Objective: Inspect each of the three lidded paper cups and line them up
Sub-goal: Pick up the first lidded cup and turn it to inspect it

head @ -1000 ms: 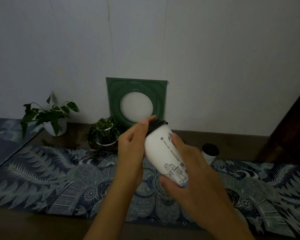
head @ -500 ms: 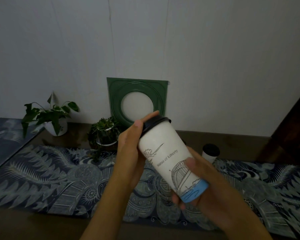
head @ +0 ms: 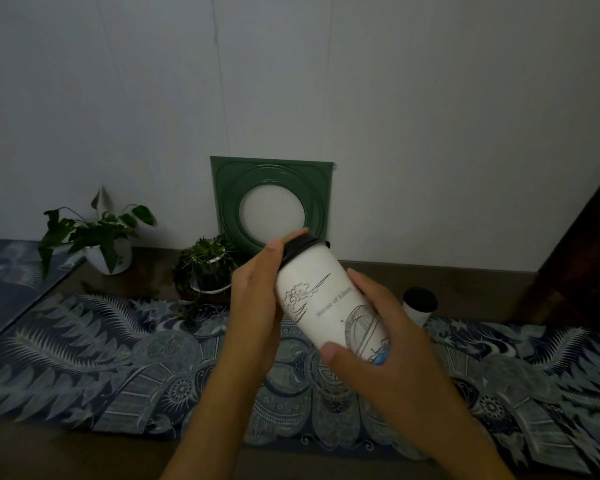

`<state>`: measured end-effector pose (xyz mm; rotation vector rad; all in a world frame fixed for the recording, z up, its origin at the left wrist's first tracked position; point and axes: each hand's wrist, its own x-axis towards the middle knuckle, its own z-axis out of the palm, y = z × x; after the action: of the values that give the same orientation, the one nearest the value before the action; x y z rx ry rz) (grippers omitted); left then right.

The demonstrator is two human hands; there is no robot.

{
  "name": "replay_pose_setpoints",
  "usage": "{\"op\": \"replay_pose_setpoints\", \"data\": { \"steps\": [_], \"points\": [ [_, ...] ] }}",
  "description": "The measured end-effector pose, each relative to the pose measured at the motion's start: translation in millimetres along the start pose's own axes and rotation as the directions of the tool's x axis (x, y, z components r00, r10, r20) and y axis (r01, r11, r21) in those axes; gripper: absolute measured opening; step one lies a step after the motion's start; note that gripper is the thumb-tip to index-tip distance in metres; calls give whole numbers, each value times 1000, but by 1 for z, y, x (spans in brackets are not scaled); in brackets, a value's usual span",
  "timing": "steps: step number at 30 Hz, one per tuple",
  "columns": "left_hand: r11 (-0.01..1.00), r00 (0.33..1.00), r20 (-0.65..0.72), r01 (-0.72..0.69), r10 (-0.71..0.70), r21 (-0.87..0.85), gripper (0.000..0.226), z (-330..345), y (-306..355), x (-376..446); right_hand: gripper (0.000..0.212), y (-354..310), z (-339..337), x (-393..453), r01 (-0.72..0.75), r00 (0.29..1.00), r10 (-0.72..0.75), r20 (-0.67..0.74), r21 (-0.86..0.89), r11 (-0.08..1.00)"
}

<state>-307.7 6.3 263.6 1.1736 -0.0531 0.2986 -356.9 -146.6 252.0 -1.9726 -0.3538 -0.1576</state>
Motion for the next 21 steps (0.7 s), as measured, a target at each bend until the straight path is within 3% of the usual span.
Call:
{"op": "replay_pose_setpoints", "data": {
  "steps": [3,5,7,9,10,12,14,16,18,20,21],
  "points": [
    [999,1000,15,-15,16,-36,48,-4,0,0,66,-4,-7,2,-152,986,111,127,388,909],
    [998,1000,15,-8,9,-68,43,-5,2,-1,57,-6,-10,2,-322,944,195,267,607,726],
    [997,1000,30,-3,5,-74,36,-4,3,-2,60,-8,-12,0,-432,895,179,408,700,569],
    [997,1000,12,4,-3,-77,31,-1,5,-3,60,-10,-13,-1,-450,886,173,430,710,541],
    [997,1000,-5,4,-5,-78,31,-1,5,-3,55,-9,-12,-1,-428,899,197,391,696,576],
    [999,999,-42,1,-3,-54,37,0,5,-1,57,-9,-9,0,-302,952,225,205,546,782],
    [1000,997,-74,-10,8,-27,40,0,4,1,73,-6,-6,-1,-83,997,81,18,147,986],
    [1000,995,-102,-2,2,-3,42,1,4,1,83,-3,-2,-3,77,996,-82,-24,-182,980],
    [1000,996,-86,-1,3,17,38,1,3,1,86,1,4,-4,155,986,-166,-4,-344,926],
    [1000,998,-55,-11,12,15,29,1,2,1,86,2,7,-4,165,983,-183,-22,-344,924],
    [1000,999,-49,-14,14,10,29,1,3,0,85,0,7,-4,139,987,-154,-41,-256,957]
  ]
}}
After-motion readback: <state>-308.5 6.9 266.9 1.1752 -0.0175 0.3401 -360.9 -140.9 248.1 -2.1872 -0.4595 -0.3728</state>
